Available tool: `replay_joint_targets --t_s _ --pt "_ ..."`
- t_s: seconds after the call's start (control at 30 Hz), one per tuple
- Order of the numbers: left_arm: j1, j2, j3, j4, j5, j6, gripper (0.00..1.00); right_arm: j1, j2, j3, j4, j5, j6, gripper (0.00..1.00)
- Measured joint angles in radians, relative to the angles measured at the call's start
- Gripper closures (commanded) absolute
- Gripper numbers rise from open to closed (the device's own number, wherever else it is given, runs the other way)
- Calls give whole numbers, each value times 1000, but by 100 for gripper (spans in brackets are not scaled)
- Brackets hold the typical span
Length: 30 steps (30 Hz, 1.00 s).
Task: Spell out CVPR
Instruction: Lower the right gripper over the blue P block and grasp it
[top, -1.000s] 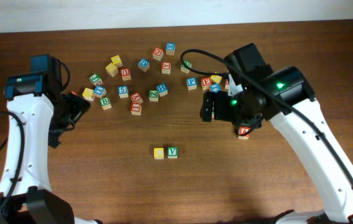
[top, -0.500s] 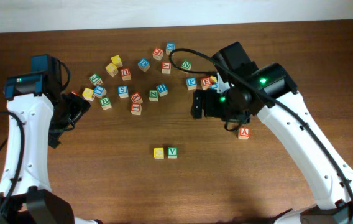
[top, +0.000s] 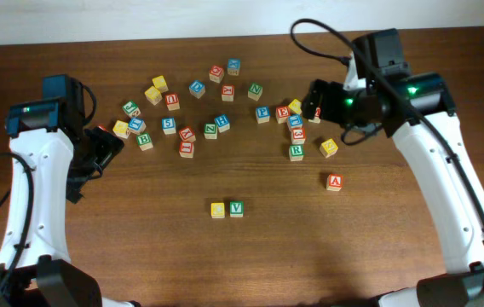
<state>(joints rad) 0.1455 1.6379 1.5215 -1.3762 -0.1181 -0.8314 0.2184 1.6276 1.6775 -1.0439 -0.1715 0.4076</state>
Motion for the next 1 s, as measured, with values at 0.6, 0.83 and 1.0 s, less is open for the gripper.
replay_joint_targets --t_s 0.6,0.83,1.0 --pt "0 0 -2 0 0 0 1 212 581 273 170 134 -197 18" --pt "0 0 -2 0 0 0 1 227 674 273 211 235 -180 32" --pt "0 0 -2 0 0 0 1 227 675 273 278 236 -179 32"
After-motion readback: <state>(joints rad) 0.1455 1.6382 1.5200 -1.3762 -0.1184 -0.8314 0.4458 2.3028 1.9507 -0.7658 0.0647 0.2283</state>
